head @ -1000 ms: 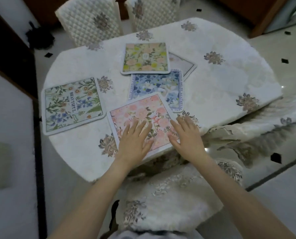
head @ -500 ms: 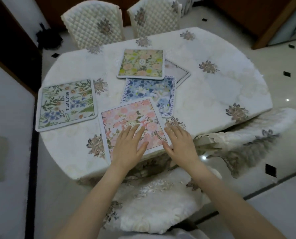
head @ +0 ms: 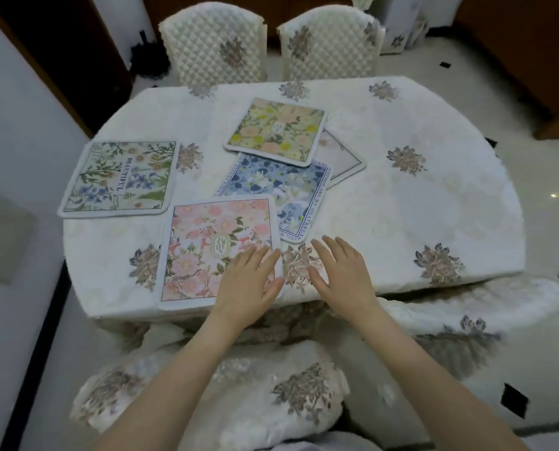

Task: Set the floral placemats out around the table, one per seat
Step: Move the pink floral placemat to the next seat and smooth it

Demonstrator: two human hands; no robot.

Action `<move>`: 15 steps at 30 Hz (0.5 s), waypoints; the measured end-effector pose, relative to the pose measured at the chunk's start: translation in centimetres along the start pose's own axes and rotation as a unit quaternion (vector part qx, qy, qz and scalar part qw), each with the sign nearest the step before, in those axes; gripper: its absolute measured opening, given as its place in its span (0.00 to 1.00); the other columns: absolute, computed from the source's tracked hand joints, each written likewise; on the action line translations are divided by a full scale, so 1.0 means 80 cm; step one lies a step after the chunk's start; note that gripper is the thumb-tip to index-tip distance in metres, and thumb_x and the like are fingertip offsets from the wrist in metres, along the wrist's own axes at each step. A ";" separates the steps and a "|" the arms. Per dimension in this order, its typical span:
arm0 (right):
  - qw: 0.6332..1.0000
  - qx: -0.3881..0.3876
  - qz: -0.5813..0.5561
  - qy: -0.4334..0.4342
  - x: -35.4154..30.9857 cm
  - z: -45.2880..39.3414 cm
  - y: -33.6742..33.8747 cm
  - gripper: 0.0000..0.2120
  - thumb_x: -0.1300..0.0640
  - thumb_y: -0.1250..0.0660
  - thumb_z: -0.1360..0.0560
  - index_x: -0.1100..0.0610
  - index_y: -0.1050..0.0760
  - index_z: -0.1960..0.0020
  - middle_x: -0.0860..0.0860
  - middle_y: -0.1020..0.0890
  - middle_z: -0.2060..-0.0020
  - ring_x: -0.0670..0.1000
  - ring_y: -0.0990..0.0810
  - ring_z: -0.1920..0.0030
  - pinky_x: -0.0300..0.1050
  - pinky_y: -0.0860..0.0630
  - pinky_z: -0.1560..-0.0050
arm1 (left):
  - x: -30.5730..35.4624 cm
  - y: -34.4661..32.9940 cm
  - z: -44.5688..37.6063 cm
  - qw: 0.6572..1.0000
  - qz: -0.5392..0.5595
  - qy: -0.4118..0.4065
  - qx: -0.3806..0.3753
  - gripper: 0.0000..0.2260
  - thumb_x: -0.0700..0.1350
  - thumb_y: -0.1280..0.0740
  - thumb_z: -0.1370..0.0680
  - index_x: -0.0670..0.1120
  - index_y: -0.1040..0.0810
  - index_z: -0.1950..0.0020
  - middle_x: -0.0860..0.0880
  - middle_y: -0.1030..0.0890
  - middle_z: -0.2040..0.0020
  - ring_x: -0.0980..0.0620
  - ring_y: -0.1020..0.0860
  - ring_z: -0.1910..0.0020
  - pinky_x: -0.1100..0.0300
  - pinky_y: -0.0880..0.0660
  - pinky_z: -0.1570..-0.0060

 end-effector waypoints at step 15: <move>0.997 0.040 -0.061 -0.006 0.105 0.055 0.045 0.18 0.55 0.37 0.23 0.61 0.27 0.36 0.57 0.21 0.42 0.58 0.26 0.39 0.54 0.28 0.40 | 0.138 -0.007 0.007 0.996 0.039 0.025 0.077 0.23 0.55 0.47 0.20 0.44 0.31 0.30 0.45 0.26 0.33 0.44 0.30 0.34 0.49 0.33 0.35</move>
Point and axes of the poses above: each hand's wrist, its own z-axis away from the middle knuckle, its own y-axis out of the back of the hand, x = y × z, the point moved 5 cm from there along -z, towards the middle knuckle
